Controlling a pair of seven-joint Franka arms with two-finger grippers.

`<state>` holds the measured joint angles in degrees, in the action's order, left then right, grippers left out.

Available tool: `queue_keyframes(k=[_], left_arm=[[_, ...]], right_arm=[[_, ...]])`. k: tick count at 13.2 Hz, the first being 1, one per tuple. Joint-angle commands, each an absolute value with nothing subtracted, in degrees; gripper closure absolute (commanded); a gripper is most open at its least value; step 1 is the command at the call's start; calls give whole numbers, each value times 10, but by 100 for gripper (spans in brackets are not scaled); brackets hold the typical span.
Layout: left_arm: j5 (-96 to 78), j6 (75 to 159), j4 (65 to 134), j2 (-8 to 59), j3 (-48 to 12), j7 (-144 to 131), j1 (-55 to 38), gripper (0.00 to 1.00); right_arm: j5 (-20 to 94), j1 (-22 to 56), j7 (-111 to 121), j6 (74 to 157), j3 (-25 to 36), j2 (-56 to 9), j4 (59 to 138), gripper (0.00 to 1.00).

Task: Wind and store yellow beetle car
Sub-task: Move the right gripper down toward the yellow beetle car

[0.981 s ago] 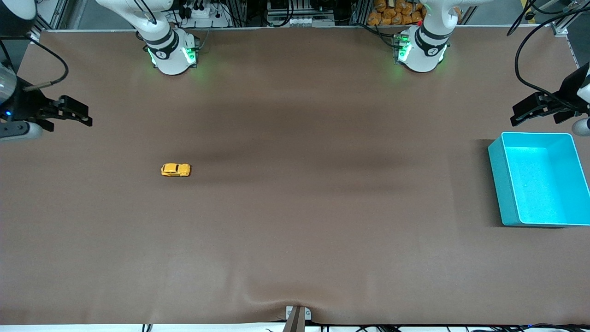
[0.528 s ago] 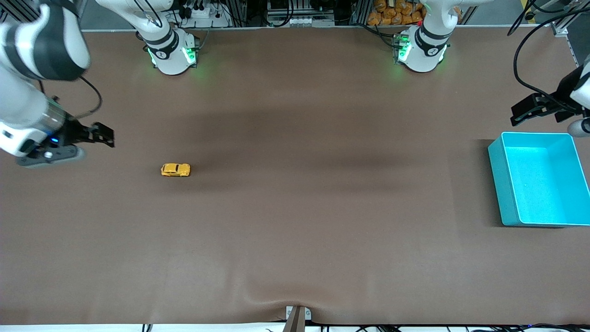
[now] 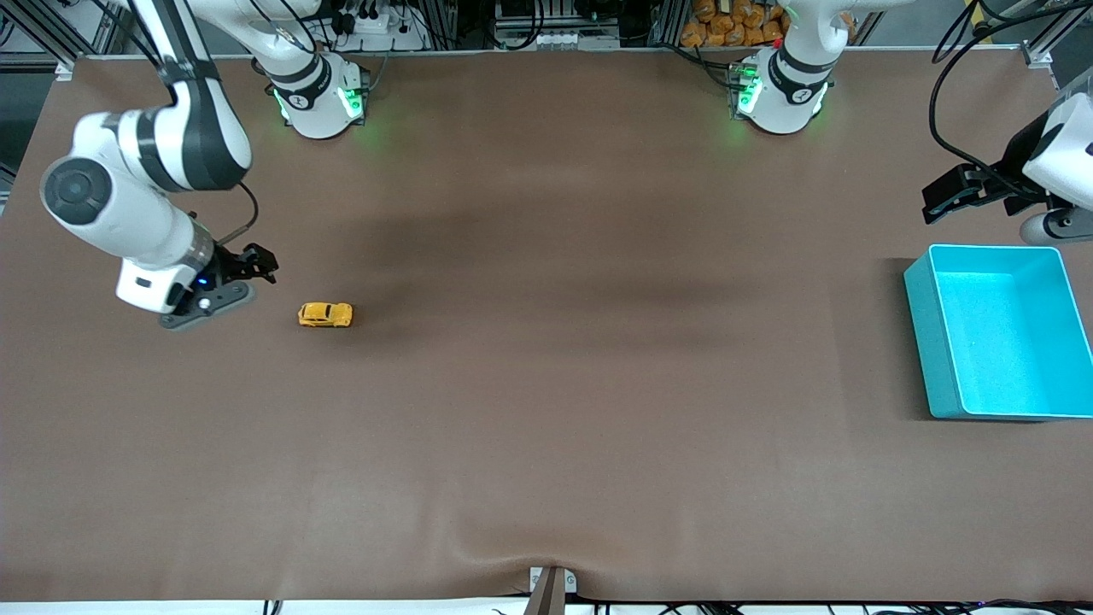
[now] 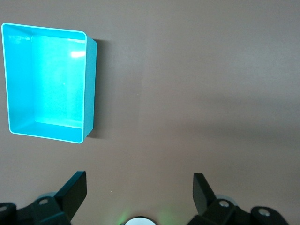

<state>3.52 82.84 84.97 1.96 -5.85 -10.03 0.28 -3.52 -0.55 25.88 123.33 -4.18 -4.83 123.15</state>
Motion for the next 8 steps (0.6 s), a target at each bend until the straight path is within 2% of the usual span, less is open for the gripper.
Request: queue_keyframes(k=[1,5,8], left_arm=[[50,841,853,31,-60,-105,6,0],[50,841,853,28,-61,-106,5,0],[50,841,853,33,-60,-106,5,0]], right_arm=[[-40,-13,401,1273,-39,-107,1228,0],[-40,-8,480,1290,-40,-148,1230,0],[-40,-2,620,1340,-40,-171,1234,0]])
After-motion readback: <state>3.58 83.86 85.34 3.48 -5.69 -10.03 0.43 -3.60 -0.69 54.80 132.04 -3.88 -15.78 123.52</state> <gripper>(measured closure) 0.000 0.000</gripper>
